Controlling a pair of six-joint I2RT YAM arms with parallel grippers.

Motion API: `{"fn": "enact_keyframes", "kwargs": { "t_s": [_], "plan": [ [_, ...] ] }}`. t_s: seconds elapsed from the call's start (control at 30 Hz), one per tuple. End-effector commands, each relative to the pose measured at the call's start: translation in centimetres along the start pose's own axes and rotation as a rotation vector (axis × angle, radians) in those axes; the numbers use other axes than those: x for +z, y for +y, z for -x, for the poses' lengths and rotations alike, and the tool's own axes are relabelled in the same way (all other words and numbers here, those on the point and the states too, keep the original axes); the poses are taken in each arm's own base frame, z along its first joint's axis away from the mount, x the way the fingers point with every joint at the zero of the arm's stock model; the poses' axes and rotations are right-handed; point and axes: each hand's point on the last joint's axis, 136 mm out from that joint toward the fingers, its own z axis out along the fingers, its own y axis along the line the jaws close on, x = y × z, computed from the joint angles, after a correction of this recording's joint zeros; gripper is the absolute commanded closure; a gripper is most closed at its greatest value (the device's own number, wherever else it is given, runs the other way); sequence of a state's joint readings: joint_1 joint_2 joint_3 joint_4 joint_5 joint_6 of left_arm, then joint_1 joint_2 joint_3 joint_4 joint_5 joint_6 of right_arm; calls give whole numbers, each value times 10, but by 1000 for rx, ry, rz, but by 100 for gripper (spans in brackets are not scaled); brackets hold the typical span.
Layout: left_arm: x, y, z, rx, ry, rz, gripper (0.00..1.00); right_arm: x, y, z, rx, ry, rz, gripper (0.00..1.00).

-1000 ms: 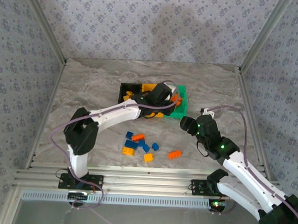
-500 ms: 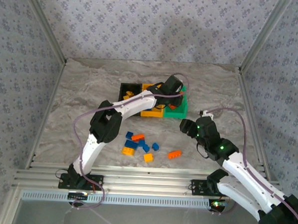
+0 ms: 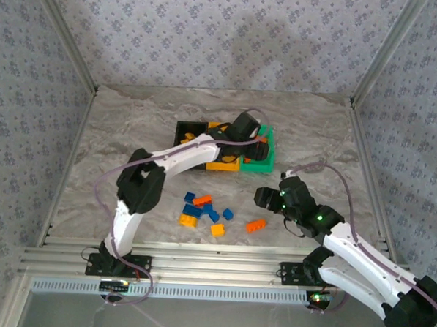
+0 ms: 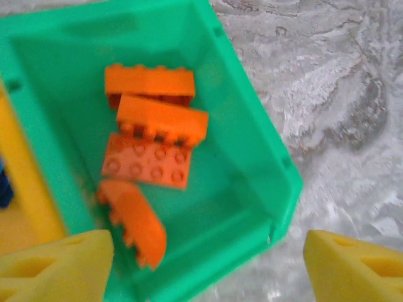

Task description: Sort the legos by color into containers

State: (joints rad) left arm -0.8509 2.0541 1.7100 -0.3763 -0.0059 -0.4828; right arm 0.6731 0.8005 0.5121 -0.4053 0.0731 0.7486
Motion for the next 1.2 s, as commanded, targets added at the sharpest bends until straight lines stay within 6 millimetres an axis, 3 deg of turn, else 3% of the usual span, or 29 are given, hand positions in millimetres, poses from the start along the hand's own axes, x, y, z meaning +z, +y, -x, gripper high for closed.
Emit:
{"fn": "enact_keyframes", "kwargs": {
  "t_s": [0.0, 0.2, 0.23, 0.43, 0.57, 0.87, 1.17],
  "plan": [
    [-66, -23, 21, -28, -134, -121, 1, 5, -5, -32, -67, 122, -36, 20],
    [-120, -8, -29, -24, -154, -109, 0, 17, -7, -64, -183, 201, -119, 18],
    [-126, -4, -38, -26, -150, -100, 1, 18, -9, -68, -203, 209, -142, 6],
    [-153, 29, -84, -66, -131, -23, 0, 21, -11, -81, -293, 238, -212, 2],
    [-167, 47, -102, -103, -151, 2, 1, 25, -12, -89, -323, 268, -231, 2],
    [-191, 87, -129, -178, -191, 107, 0, 39, -6, -101, -357, 305, -226, 10],
    [-209, 111, -146, -201, -235, 148, 0, 42, 7, -99, -372, 292, -177, 28]
  ]
}}
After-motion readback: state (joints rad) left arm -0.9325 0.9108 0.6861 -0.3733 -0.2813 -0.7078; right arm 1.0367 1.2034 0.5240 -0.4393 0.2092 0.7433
